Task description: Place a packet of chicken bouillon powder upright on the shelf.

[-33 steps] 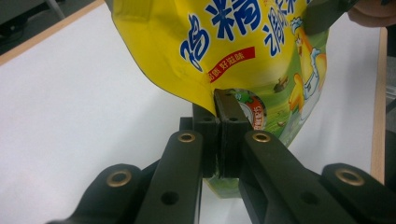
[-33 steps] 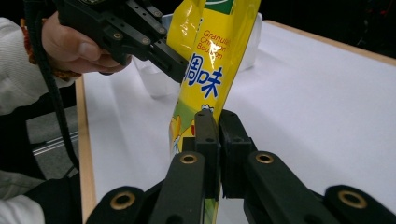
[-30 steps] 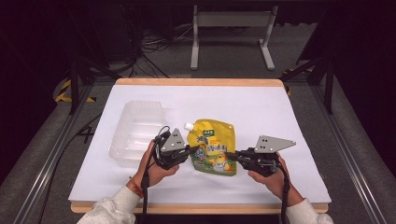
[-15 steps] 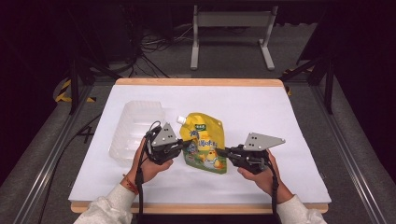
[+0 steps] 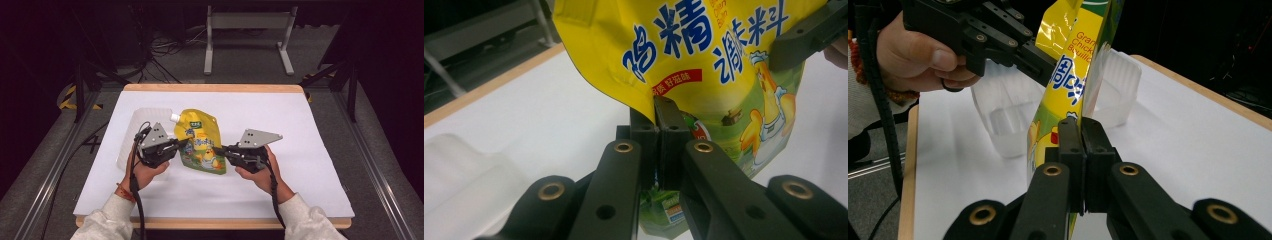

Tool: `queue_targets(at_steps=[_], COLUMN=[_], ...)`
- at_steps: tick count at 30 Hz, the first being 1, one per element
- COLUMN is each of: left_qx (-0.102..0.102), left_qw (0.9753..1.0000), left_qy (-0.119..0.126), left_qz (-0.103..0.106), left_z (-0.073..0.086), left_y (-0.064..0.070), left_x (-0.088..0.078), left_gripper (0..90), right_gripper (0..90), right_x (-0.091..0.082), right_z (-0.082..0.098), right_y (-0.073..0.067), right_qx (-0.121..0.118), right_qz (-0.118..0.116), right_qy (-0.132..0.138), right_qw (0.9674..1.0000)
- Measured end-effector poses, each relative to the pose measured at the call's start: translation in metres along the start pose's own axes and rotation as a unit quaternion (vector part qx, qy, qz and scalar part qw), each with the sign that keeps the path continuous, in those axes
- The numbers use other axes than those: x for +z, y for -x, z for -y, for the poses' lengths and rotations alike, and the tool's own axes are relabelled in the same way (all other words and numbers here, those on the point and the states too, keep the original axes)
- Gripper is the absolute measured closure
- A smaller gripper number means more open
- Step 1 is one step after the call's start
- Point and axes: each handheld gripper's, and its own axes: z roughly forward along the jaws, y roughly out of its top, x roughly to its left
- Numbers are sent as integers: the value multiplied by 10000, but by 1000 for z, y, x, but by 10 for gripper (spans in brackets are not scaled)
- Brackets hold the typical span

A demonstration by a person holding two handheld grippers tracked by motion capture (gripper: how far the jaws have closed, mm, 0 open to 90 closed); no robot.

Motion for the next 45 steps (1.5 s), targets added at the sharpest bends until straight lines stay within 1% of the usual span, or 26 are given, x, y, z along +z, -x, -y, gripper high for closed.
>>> queue_targets(at_steps=[2, 3, 5, 7, 9, 11, 13, 14, 15, 17, 20, 22, 23, 24, 25, 26, 27, 28, 30, 32, 36, 37, 38, 41, 43, 45], left_qx=[-33, -102, -151, -202, -212, -224, -241, -232, -232, -291, -221, -159, -159, -154, -167, -167, -212, -233, -259, -298, -294, -375, -414, -471, -498, -531], left_qw=[9999, 9998, 9994, 9991, 9988, 9984, 9978, 9977, 9977, 9974, 9972, 9969, 9969, 9966, 9965, 9965, 9963, 9961, 9960, 9954, 9945, 9938, 9935, 9925, 9923, 9912], left_qy=[73, 128, 209, 251, 266, 271, 329, 356, 356, 389, 340, 310, 310, 300, 322, 322, 330, 361, 360, 375, 425, 492, 530, 593, 605, 667], left_qz=[-111, -142, -212, -287, -360, -438, -525, -537, -537, -539, -625, -704, -704, -751, -756, -756, -765, -772, -782, -825, -913, -921, -919, -958, -961, -1010], left_z=[1, 1, 3, 4, 6, 8, 8, 8, 8, 10, 12, 13, 13, 14, 15, 15, 16, 17, 18, 20, 24, 25, 26, 30, 31, 33], left_y=[-7, -10, -16, -21, -26, -29, -33, -35, -35, -39, -45, -48, -48, -52, -55, -55, -59, -61, -67, -70, -78, -80, -82, -90, -92, -96], left_x=[-8, -10, -16, -21, -26, -30, -35, -36, -36, -39, -38, -38, -38, -37, -37, -37, -36, -37, -37, -37, -38, -38, -38, -39, -39, -40], left_gripper=[879, 878, 874, 873, 873, 875, 875, 874, 873, 872, 871, 871, 871, 871, 871, 871, 871, 871, 870, 870, 870, 868, 866, 865, 863, 861], right_gripper=[892, 892, 892, 892, 893, 892, 893, 893, 893, 893, 893, 893, 893, 893, 893, 893, 893, 893, 893, 893, 892, 892, 892, 892, 892, 892], right_x=[10, 14, 21, 28, 36, 47, 53, 55, 57, 60, 67, 72, 76, 78, 81, 81, 83, 87, 92, 97, 108, 110, 113, 122, 125, 130], right_z=[-8, -12, -20, -26, -30, -36, -41, -43, -44, -46, -47, -46, -45, -45, -45, -45, -46, -47, -48, -50, -53, -53, -53, -54, -54, -54], right_y=[0, -1, -2, -3, -3, -5, -7, -8, -8, -9, -8, -6, -5, -4, -3, -3, -1, 0, 1, 2, 2, 3, 3, 5, 5, 5], right_qx=[-26, -76, -141, -217, -192, -235, -287, -307, -337, -369, -398, -369, -346, -331, -294, -294, -288, -298, -279, -308, -324, -345, -351, -304, -296, -295], right_qz=[-54, -36, -84, -72, -120, -183, -197, -205, -211, -201, -167, -165, -163, -140, -146, -146, -151, -114, -124, -95, -17, 13, 38, 38, 50, 82], right_qy=[22, 2, 26, 18, 21, 1, 31, 41, 46, 51, 51, 72, 91, 95, 105, 105, 110, 106, 126, 99, 89, 91, 101, 109, 109, 123], right_qw=[10000, 10000, 9999, 9997, 9997, 9996, 9994, 9993, 9992, 9991, 9991, 9992, 9992, 9993, 9994, 9994, 9994, 9994, 9995, 9994, 9994, 9994, 9993, 9995, 9995, 9995])
